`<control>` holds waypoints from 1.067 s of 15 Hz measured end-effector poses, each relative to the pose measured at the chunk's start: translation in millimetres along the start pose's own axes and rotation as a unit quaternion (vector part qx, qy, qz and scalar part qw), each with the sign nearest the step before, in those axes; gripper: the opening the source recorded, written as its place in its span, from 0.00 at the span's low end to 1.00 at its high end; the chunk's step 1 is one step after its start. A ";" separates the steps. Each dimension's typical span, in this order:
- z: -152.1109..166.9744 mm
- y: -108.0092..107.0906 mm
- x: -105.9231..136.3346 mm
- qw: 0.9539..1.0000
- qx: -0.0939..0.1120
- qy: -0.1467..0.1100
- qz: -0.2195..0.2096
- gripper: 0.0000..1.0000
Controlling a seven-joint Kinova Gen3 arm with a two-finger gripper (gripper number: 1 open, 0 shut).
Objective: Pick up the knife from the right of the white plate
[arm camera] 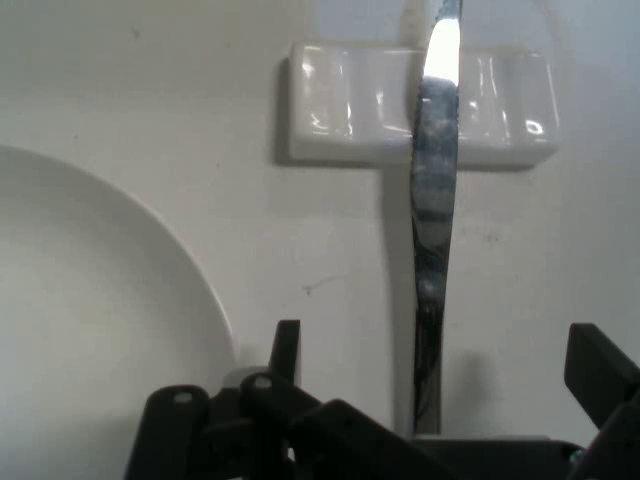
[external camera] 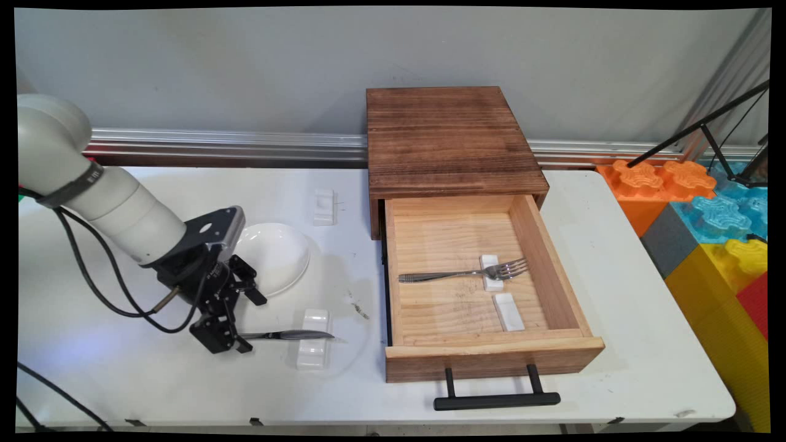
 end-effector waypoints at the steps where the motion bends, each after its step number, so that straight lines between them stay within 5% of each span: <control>1: 2.1 0.3 1.3 1.000 0.001 -0.001 0.001 1.00; 16: 22.7 8.2 9.1 1.000 0.011 -0.012 -0.002 1.00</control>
